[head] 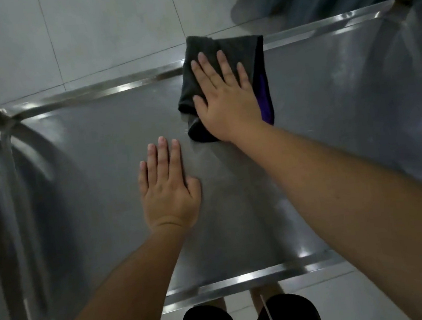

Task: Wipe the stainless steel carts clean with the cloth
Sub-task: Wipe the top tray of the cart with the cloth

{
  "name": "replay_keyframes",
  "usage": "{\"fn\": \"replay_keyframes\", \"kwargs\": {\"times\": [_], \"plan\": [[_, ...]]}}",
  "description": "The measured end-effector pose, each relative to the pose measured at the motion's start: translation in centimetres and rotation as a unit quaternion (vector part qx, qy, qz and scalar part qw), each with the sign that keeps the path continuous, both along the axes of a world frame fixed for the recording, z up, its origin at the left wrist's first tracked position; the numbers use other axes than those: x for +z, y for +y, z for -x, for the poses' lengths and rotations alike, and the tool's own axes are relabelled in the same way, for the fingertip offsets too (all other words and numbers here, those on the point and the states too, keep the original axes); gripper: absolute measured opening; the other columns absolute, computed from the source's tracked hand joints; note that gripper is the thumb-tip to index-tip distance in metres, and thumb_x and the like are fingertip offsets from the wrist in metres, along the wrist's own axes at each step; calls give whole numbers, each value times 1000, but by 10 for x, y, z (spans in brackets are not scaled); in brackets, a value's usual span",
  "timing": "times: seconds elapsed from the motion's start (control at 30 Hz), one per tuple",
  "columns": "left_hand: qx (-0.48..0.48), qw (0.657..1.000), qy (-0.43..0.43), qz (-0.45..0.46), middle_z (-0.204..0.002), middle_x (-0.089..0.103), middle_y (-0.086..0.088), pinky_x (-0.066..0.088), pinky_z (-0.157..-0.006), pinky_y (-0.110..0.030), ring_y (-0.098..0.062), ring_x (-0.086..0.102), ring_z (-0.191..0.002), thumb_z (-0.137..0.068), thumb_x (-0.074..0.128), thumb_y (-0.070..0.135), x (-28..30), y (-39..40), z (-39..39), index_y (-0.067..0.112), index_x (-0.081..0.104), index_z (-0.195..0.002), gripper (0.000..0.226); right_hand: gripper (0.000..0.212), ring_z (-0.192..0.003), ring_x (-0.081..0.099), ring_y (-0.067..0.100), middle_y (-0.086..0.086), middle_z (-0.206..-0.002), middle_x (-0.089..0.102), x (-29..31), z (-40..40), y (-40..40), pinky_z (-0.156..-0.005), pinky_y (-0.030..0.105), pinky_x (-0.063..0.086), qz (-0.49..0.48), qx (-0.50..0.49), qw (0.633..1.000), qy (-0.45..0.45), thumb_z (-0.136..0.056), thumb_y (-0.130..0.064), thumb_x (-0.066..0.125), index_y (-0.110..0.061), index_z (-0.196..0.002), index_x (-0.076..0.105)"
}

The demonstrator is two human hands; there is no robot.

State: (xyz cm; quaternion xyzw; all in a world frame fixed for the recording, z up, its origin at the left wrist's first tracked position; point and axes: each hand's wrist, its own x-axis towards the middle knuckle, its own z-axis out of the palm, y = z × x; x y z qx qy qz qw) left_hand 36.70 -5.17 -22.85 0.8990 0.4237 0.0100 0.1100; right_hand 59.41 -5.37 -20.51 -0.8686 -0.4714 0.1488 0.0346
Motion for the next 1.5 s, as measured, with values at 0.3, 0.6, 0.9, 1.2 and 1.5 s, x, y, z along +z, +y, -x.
{"fn": "replay_keyframes", "kwargs": {"times": [0.3, 0.6, 0.9, 1.2, 1.5], "plan": [[-2, 999, -19, 30, -176, 19, -4, 2, -133, -41, -23, 13, -164, -88, 34, 35, 6, 0, 0, 20, 29, -168, 81, 74, -161, 8, 26, -5, -174, 13, -6, 140, -204, -126, 59, 15, 11, 64, 998, 3, -103, -53, 43, -26, -167, 18], [-9, 999, -12, 32, -175, 19, -7, 11, -132, -49, -26, 14, -164, -89, 37, 34, 8, 2, 1, 18, 28, -168, 80, 76, -160, 13, 23, -11, -173, 16, -4, 159, -223, -128, 55, 11, 31, 71, 997, 26, -99, -55, 48, -30, -166, 22], [-16, 999, -12, 30, -176, 16, -5, 9, -133, -48, -23, 9, -164, -92, 32, 33, 7, 1, 2, 19, 23, -168, 78, 68, -160, -10, 21, -8, -175, -3, -4, 26, -18, -128, 52, -4, 13, 29, 999, 12, -106, -54, 18, -28, -167, 2], [-11, 997, -38, 60, -175, 21, -5, 9, -132, -46, -22, 13, -164, -89, 30, 39, 11, 3, 2, 17, 33, -166, 80, 64, -161, 2, 19, -11, -173, 11, -8, 84, -77, -128, 53, 5, -11, 67, 998, 1, -107, -52, 29, -31, -166, 17], [-20, 993, -18, 112, -178, 8, 0, -4, -132, -39, -18, -1, -164, -91, 27, 46, 24, 6, 5, 23, 21, -170, 82, 54, -159, 17, 17, -14, -168, 30, -8, 196, -227, -128, 50, 12, -64, 85, 993, 58, -108, -50, 38, -32, -159, 39]]}}
